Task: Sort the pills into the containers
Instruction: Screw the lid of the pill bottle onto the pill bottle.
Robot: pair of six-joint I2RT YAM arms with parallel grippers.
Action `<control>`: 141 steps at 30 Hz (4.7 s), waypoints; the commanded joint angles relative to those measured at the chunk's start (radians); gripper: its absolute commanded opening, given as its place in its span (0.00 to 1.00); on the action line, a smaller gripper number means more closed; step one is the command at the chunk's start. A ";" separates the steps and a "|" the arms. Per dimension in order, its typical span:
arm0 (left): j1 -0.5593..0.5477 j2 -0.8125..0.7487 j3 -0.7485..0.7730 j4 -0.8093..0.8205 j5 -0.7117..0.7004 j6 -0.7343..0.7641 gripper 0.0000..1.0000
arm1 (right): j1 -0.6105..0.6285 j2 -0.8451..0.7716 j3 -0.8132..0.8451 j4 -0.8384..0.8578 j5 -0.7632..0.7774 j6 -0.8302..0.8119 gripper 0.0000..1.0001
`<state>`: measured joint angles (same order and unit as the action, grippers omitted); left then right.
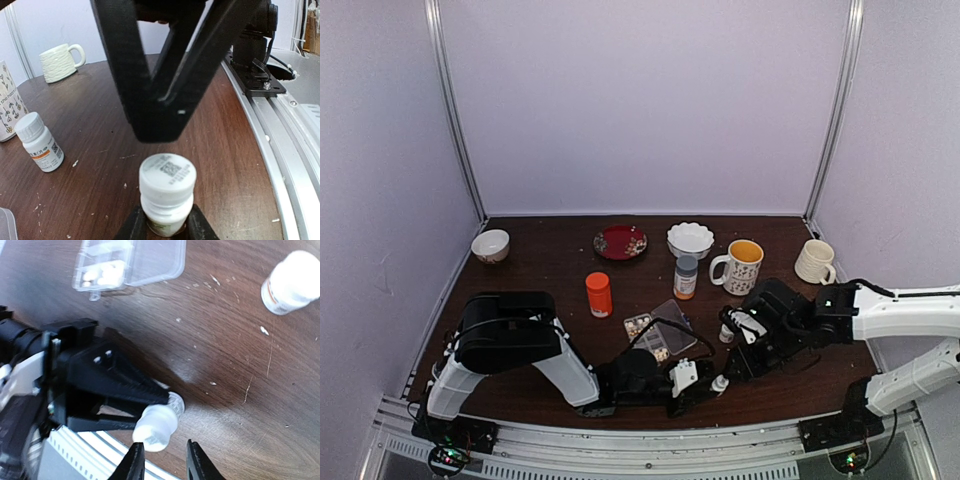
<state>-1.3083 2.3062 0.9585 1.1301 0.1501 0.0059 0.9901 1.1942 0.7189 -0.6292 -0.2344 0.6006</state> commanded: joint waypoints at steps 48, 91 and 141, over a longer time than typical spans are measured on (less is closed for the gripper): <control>-0.002 -0.007 -0.003 -0.039 0.008 -0.003 0.10 | 0.132 0.259 0.205 -0.152 0.147 -0.120 0.20; -0.096 -0.131 0.053 -0.324 -0.253 0.083 0.13 | 0.042 0.232 0.074 -0.019 0.004 0.224 0.13; 0.031 -0.055 0.020 -0.127 -0.076 -0.016 0.14 | -0.005 0.244 0.122 -0.035 0.015 0.104 0.14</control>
<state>-1.2732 2.2745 0.9607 1.0370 0.1005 -0.0463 0.9916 1.4445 0.8833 -0.6807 -0.2211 0.6838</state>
